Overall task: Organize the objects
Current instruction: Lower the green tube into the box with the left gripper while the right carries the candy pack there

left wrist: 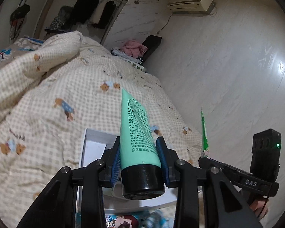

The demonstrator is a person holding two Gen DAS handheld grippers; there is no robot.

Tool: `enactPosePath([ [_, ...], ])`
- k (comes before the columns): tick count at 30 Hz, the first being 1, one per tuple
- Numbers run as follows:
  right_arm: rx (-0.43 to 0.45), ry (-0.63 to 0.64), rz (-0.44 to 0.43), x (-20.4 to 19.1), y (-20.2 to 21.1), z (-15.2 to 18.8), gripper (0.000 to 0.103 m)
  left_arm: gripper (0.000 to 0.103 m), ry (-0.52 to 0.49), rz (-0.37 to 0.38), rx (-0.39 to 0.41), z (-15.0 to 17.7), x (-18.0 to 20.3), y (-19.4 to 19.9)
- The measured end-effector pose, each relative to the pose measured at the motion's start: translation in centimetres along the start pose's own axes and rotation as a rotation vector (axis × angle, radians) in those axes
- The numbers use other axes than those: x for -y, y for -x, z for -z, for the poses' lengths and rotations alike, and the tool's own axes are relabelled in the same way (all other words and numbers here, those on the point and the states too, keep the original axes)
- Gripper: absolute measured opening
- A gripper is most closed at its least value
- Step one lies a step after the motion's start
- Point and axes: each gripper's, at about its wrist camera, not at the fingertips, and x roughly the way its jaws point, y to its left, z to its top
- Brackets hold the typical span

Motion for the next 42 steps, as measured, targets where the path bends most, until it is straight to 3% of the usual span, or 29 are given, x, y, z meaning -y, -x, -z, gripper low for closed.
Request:
enactPosePath([
  [3,-0.024,-0.008,0.021,0.7,-1.2,0.9,0.031,0.039,-0.019,-0.015,-0.060,1.6,0.0,-1.6],
  [7,-0.037,-0.009,0.026,0.9,-2.0,1.7,0.031,0.039,-0.137,-0.092,-0.095,3.1,1.4,-2.3],
  [11,-0.061,-0.003,0.056,0.4,-2.8,2.6,0.031,0.039,-0.162,-0.125,-0.073,4.0,1.6,-2.4],
  [17,-0.072,0.017,0.157,0.8,-4.2,3.8,0.031,0.039,-0.065,-0.113,-0.144,4.3,-0.9,-3.9],
  [20,-0.078,0.031,0.163,0.7,-4.6,4.3,0.031,0.037,-0.009,-0.122,-0.185,4.7,-2.4,-4.5],
  [26,-0.092,0.067,0.192,0.1,-5.2,4.7,0.031,0.036,-0.068,-0.163,-0.181,5.1,-1.9,-4.6],
  [33,-0.076,0.053,0.178,0.4,-4.9,4.9,0.031,0.036,-0.031,-0.163,-0.187,4.7,-2.8,-4.8],
  [35,-0.073,0.053,0.179,0.4,-4.9,4.8,0.031,0.041,-0.027,-0.153,-0.174,4.6,-2.6,-4.3],
  [37,-0.070,0.050,0.180,0.4,-4.9,4.9,0.032,0.055,-0.048,-0.155,-0.150,4.5,-2.1,-3.8],
  [39,-0.069,0.055,0.180,0.3,-4.8,4.9,0.033,0.058,-0.068,-0.150,-0.134,4.4,-1.6,-3.4],
  [41,-0.062,0.060,0.171,0.1,-4.8,4.9,0.038,0.061,-0.086,-0.148,-0.127,4.4,-1.2,-3.3],
  [42,-0.054,0.065,0.162,0.0,-4.7,4.9,0.046,0.063,-0.095,-0.150,-0.124,4.4,-1.1,-3.3],
])
